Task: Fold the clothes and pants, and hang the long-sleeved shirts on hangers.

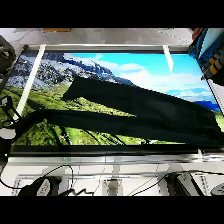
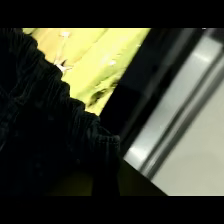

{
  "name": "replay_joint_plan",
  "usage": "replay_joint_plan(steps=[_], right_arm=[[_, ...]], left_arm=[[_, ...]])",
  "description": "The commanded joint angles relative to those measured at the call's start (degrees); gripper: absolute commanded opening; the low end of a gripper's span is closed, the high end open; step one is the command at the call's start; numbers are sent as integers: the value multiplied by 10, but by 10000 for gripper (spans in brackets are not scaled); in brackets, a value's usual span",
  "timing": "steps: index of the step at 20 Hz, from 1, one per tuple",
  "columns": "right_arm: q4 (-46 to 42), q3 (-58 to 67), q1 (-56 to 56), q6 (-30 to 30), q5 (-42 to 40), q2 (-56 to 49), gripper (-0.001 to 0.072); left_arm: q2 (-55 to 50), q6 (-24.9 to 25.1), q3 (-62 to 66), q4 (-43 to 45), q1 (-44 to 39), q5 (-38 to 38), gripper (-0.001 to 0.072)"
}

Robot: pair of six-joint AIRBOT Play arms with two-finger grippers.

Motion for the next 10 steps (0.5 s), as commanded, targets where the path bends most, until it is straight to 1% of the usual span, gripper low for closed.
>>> replay_joint_plan(steps=[1, 3, 5, 8, 10], right_arm=[[-74, 1, 0, 35, 7, 37, 44], [-73, 8, 0, 35, -4, 50, 45], [-54, 25, 0, 36, -20, 55, 45], [28, 28, 0, 36, -68, 54, 45], [72, 16, 0, 72, -115, 54, 44]], left_arm=[[8, 0, 4, 19, 7, 20, 25], [3, 0, 12, 19, 5, 50, 24], [-33, 0, 50, 19, -3, 59, 24], [-146, 0, 149, 19, -55, 58, 23], [-249, 0, 249, 22, -109, 58, 23]])
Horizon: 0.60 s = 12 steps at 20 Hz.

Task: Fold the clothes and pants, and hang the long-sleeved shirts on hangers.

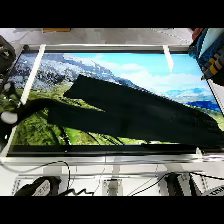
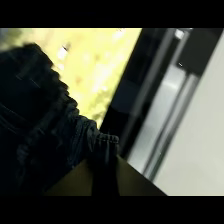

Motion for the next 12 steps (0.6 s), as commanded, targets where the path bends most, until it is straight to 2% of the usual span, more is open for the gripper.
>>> replay_joint_plan(steps=[1, 3, 6, 10, 12], right_arm=[[91, -12, 0, 44, -108, 1, 44], [130, -17, 17, 48, -139, -9, 45], [131, -18, 68, 68, -216, -43, 45], [132, -18, 138, 89, -297, -131, 45], [134, -18, 168, 89, -346, -173, 64]], left_arm=[[-162, 0, 164, 4, -81, 28, 23], [-254, 0, 278, 5, -128, 26, 24], [-362, 0, 407, 43, -165, 30, 24], [-442, 0, 469, 47, -179, 43, 26], [-452, 0, 469, 47, -184, 75, 40]])
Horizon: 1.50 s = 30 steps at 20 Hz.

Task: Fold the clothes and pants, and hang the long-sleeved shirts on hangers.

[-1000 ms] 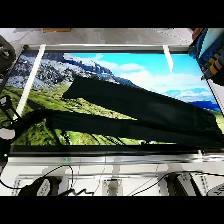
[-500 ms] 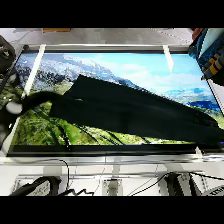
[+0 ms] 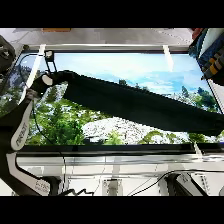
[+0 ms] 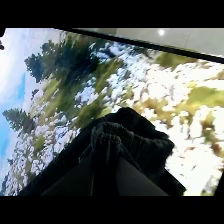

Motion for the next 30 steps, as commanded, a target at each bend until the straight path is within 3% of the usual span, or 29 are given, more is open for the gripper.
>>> replay_joint_plan(steps=[1, 4, 5, 6, 7, 11, 14, 16, 17, 19, 22, 23, 25, 30], right_arm=[[16, 0, 57, 10, -108, -72, 88], [18, 2, 86, 15, -218, -97, 46], [19, 2, 86, 16, -241, -98, 97], [18, 1, 85, 16, -258, -99, 428], [16, 1, 83, 15, -274, -98, 707], [17, 10, 83, 15, -260, -97, 682], [14, 12, 81, 15, -235, -91, 681], [7, 12, 81, 15, -213, -89, 680], [0, 12, 81, 15, -199, -89, 680], [-23, 12, 81, 15, -176, -89, 679], [-31, 12, 81, 15, -161, -90, 680], [-31, 12, 81, 15, -159, -90, 679], [-31, 12, 81, 15, -150, -90, 680], [-30, 12, 81, 15, -142, -90, 680]], left_arm=[[-40, 0, 32, 5, -16, 45, 82], [-40, 0, 52, 5, -16, 71, 79], [-40, 0, 55, 5, -16, 97, 134], [-40, 0, 55, 5, -16, 122, 425], [-40, -1, 55, 4, -16, 137, 720], [-18, -2, 55, 5, -9, 81, 697], [12, -14, 55, 5, 27, -101, 694], [17, -90, 55, 5, 72, -246, 670], [16, -137, 49, 5, 98, -303, 556], [19, -160, 14, 4, 138, -371, 531], [25, -189, -56, -21, 146, -349, 534], [24, -188, -78, -50, 136, -322, 570], [23, -186, -110, -88, 106, -251, 713], [8, -190, -125, -91, 15, -67, 704]])
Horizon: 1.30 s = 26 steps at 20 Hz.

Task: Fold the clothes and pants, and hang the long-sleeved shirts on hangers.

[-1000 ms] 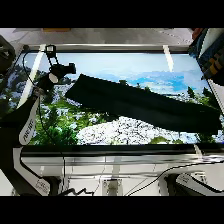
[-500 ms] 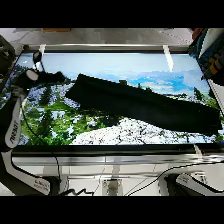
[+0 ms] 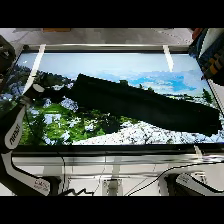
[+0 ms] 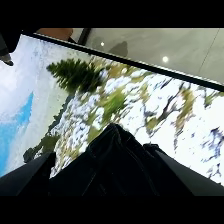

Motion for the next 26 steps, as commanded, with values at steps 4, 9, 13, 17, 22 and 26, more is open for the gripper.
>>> replay_joint_plan(steps=[4, 9, 13, 17, 22, 26], right_arm=[[-1, 0, 1, 0, 26, 0, 680], [0, 0, 1, -1, 66, 0, 678], [0, 2, 1, -2, 107, 0, 577], [0, 28, 1, -2, 176, 0, 209], [3, 79, 44, -110, 295, 0, 45], [25, 97, 163, -109, 332, 0, 45]], left_arm=[[-53, -44, -12, -13, -68, 174, 703], [-56, -44, -12, -12, -74, 255, 252], [-44, -40, -11, -9, -74, 285, 26], [34, -7, -11, 105, -74, 267, 25], [156, -7, -11, 250, -67, 134, 25], [230, -7, -11, 331, -60, 18, 25]])
